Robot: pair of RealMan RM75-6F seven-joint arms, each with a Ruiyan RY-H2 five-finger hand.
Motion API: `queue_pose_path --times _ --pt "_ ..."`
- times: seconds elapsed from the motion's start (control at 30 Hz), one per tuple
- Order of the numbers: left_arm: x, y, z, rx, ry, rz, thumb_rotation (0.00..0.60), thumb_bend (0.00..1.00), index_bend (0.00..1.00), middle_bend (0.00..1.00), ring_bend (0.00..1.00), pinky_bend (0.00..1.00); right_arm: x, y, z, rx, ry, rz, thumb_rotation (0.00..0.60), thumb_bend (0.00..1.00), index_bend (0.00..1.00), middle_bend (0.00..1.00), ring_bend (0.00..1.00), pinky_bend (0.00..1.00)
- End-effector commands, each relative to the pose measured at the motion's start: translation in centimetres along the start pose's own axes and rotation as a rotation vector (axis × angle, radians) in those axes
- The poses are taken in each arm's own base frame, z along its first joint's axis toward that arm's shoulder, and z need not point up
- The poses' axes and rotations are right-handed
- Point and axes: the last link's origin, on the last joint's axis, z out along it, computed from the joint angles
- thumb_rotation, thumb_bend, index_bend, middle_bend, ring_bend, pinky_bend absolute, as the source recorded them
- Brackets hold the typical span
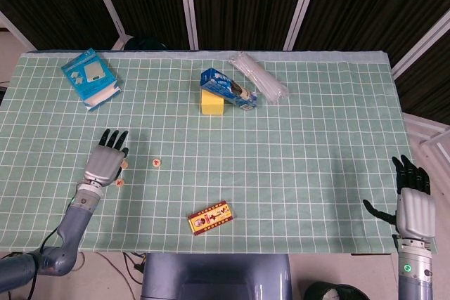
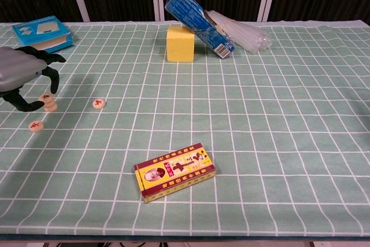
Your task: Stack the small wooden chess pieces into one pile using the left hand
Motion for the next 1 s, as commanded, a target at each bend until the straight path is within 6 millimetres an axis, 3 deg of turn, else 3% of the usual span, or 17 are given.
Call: queue_pose_path --times 0.03,0.47,0.7,1.0 --pt "0.3 0.2 0.0 -0.007 0.008 -0.008 0.6 0.34 0.37 0.02 0.0 0.0 0.0 0.0 0.0 0.0 0.001 0.0 0.6 0.23 0.08 0.01 0.09 0.0" --pt "2.6 3.2 0.7 -0.073 0.038 -0.066 0.6 0.31 0.36 0.02 0.0 0.0 0.1 0.1 0.0 -0.003 0.007 0.004 0.6 0.23 0.07 0.01 0.09 0.0" --pt "2.3 5.7 2.3 -0.095 0.021 -0.093 0.6 0.3 0.37 0.02 0.0 0.0 0.2 0.1 0.1 -0.009 0.007 0.009 0.6 0.23 0.07 0.01 0.09 0.0" --pt "1.5 7.3 3.3 -0.096 -0.005 -0.073 0.6 0.31 0.4 0.02 0.0 0.0 0.2 0.3 0.2 -0.016 0.006 0.014 0.6 0.23 0.08 0.01 0.09 0.0"
